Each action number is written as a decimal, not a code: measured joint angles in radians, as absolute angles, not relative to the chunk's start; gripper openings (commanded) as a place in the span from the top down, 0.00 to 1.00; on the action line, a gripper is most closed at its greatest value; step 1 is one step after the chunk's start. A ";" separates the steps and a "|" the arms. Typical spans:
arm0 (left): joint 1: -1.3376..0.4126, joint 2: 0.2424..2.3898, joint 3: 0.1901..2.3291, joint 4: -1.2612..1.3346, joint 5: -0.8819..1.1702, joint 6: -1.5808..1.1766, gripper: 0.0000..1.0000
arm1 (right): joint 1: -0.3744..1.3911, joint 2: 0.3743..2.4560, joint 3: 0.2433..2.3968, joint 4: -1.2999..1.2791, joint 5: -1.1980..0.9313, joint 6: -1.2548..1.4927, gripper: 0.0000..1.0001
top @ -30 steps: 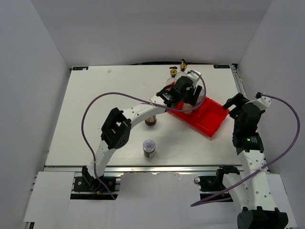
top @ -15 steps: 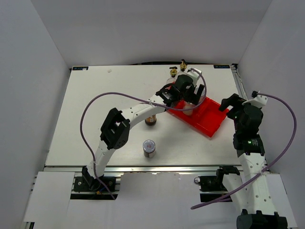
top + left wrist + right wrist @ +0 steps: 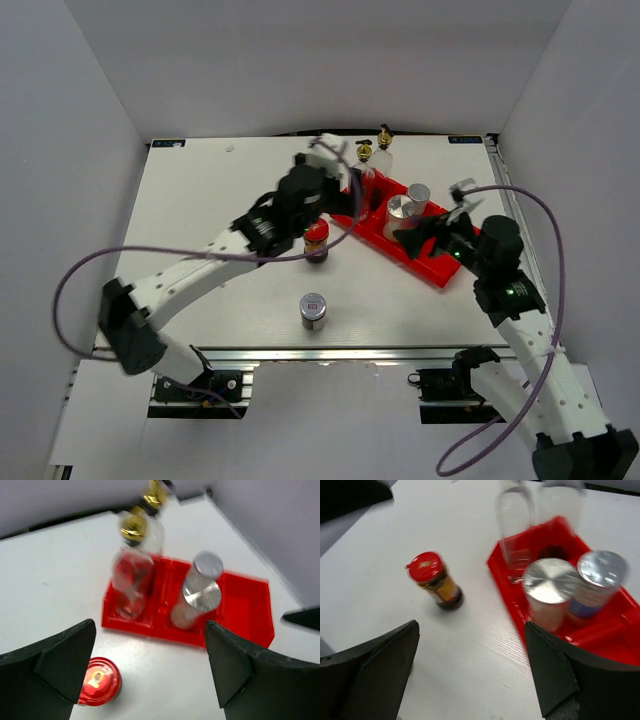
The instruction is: Organize the condiment bottles
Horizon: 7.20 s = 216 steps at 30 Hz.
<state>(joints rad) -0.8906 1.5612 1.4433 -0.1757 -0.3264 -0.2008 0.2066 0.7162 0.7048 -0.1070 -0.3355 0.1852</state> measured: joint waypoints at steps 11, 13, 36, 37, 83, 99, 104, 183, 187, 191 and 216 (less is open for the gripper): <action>-0.420 1.129 0.819 -0.065 -0.419 -0.432 0.02 | 0.725 1.202 0.930 -0.131 -0.102 0.044 0.11; -0.380 1.105 0.770 -0.076 -0.418 -0.457 0.02 | 0.736 1.287 0.961 -0.139 -0.080 0.045 0.11; -0.276 0.965 0.697 -0.086 -0.426 -0.470 0.02 | 0.801 1.811 1.293 -0.082 0.014 0.004 0.74; -0.276 0.965 0.695 -0.086 -0.427 -0.469 0.02 | 0.801 1.806 1.285 -0.073 0.012 0.004 0.79; -0.272 0.952 0.661 -0.075 -0.382 -0.441 0.02 | 0.174 1.243 0.857 -0.163 0.407 0.220 0.77; -0.272 0.944 0.661 -0.075 -0.381 -0.434 0.02 | 0.126 1.357 0.811 -0.015 0.336 0.215 0.11; -0.272 0.935 0.661 -0.075 -0.380 -0.434 0.02 | 0.126 1.325 0.812 0.027 0.342 0.216 0.11; -0.271 0.916 0.661 -0.098 -0.360 -0.437 0.02 | 0.662 0.996 0.835 -0.432 0.462 0.194 0.85; -0.271 0.916 0.661 -0.098 -0.364 -0.437 0.02 | 0.577 1.011 0.835 -0.463 0.521 0.260 0.86; -0.271 0.916 0.661 -0.098 -0.369 -0.437 0.02 | 0.514 1.063 0.835 -0.466 0.565 0.299 0.86; -0.271 0.915 0.661 -0.104 -0.378 -0.434 0.02 | 0.374 1.255 0.691 -0.185 0.548 0.333 0.11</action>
<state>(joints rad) -0.2714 0.9154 0.6605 -0.1043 -0.3779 -0.4343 0.3740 1.2549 0.6907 -0.1852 0.5484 0.3332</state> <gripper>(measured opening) 0.983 0.823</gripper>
